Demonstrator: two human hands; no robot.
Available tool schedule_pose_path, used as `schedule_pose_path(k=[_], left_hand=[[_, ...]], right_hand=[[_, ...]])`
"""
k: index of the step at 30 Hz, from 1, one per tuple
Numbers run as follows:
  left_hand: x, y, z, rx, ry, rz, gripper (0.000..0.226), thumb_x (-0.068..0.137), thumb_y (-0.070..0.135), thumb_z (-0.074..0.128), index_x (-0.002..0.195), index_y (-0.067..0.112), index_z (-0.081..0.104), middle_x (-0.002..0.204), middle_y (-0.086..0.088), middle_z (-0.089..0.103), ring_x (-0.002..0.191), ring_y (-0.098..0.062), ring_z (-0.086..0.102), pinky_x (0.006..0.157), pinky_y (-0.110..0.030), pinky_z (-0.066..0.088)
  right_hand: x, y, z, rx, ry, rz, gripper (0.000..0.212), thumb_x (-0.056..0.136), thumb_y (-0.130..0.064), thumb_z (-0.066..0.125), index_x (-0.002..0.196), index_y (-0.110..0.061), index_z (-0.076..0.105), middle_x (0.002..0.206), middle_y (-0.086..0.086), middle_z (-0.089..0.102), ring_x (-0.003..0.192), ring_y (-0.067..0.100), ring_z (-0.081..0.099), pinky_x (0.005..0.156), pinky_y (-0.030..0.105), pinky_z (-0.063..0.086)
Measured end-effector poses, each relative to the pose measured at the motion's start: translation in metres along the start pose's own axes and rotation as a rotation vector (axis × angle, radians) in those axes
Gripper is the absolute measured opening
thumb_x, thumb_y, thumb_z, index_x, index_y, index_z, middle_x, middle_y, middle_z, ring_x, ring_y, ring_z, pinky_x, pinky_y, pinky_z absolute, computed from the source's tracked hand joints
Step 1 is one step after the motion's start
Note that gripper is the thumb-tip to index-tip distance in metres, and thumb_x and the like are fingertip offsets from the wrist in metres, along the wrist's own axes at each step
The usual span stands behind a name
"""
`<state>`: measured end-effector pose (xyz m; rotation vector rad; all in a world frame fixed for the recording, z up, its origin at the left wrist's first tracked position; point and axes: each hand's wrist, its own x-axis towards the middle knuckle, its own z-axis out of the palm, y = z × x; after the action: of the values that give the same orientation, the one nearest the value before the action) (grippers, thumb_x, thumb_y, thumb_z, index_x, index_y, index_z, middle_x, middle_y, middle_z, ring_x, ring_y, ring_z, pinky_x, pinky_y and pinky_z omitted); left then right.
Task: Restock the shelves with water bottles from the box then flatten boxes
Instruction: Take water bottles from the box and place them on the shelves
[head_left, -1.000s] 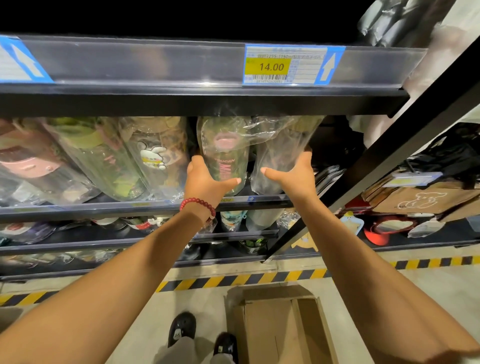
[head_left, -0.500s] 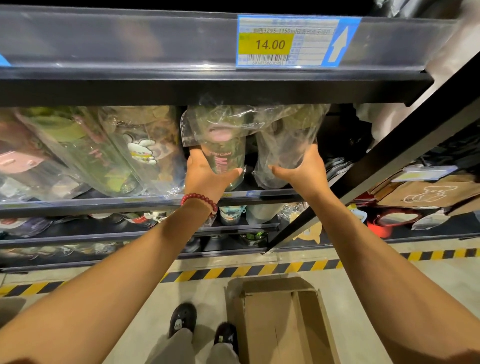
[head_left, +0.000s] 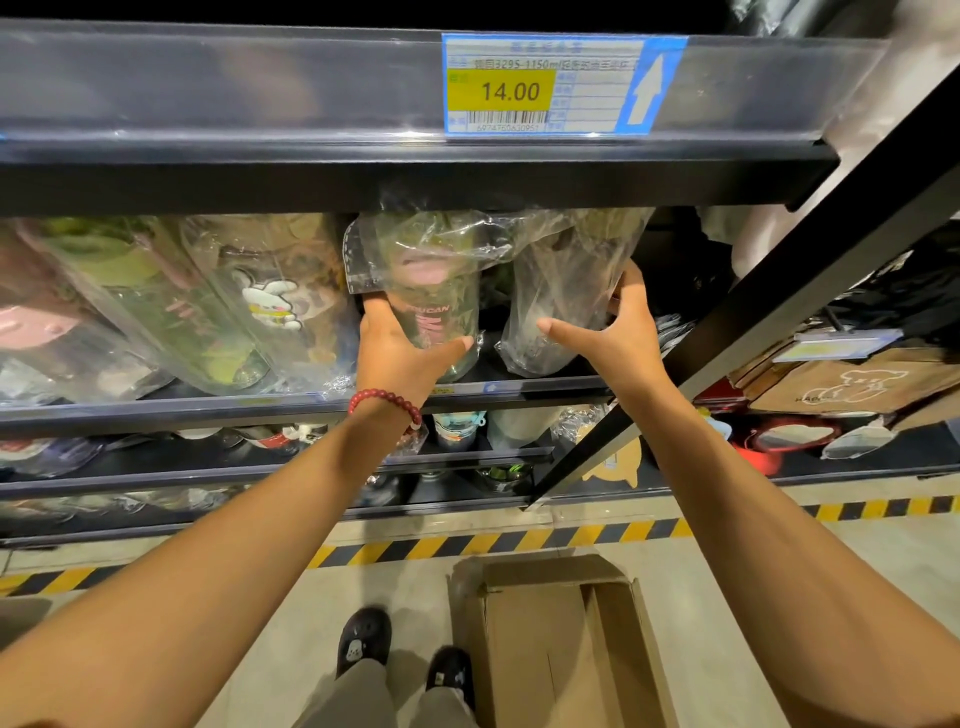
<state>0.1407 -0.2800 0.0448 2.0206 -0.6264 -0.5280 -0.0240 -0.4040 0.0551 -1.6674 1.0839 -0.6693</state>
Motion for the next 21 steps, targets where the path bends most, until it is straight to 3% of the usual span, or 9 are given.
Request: schedule_pose_path(k=[4,7,12,17,21], left_hand=[[-0.001,0.001,-0.002,0.016,0.014,0.015,0.058,0.067,0.031,0.084,0.095,0.016,0.035,0.094,0.0,0.042,0.074,-0.009,0.041,0.07,-0.025,0.04],[-0.003,0.001,-0.003,0.027,0.012,0.029,0.06,0.067,0.032,0.084,0.099,0.016,0.036,0.102,-0.003,0.046,0.087,-0.016,0.046,0.078,-0.028,0.045],[-0.005,0.002,-0.009,0.052,-0.033,0.012,0.069,0.065,0.032,0.085,0.111,0.014,0.038,0.122,-0.008,0.048,0.108,-0.02,0.05,0.091,-0.029,0.044],[-0.019,0.01,-0.023,0.106,-0.069,0.02,0.081,0.069,0.029,0.083,0.131,0.008,0.036,0.134,-0.01,0.043,0.121,-0.023,0.046,0.088,-0.024,0.037],[-0.047,0.014,-0.048,0.211,-0.098,0.034,0.095,0.07,0.032,0.081,0.145,0.009,0.026,0.146,-0.011,0.036,0.132,-0.026,0.038,0.104,-0.034,0.034]], right_hand=[[0.0,0.002,0.002,0.013,0.021,-0.014,0.093,0.07,-0.027,0.083,0.143,-0.026,0.026,0.127,-0.013,0.043,0.116,0.004,0.045,0.085,0.009,0.035],[-0.002,0.003,0.003,0.016,0.025,-0.013,0.095,0.07,-0.027,0.083,0.144,-0.026,0.024,0.13,-0.011,0.041,0.117,0.004,0.042,0.083,0.007,0.034],[-0.015,0.006,0.008,-0.078,0.029,0.018,0.09,0.07,-0.032,0.082,0.142,-0.023,0.029,0.138,-0.001,0.041,0.123,0.013,0.042,0.096,0.025,0.037],[-0.045,-0.007,0.009,-0.135,0.037,0.0,0.082,0.073,-0.026,0.08,0.14,-0.024,0.032,0.129,-0.01,0.038,0.117,0.009,0.04,0.095,0.027,0.036],[-0.079,-0.015,0.008,-0.196,0.022,0.006,0.076,0.077,-0.027,0.076,0.141,-0.025,0.034,0.137,-0.004,0.04,0.123,0.013,0.043,0.104,0.036,0.04]])
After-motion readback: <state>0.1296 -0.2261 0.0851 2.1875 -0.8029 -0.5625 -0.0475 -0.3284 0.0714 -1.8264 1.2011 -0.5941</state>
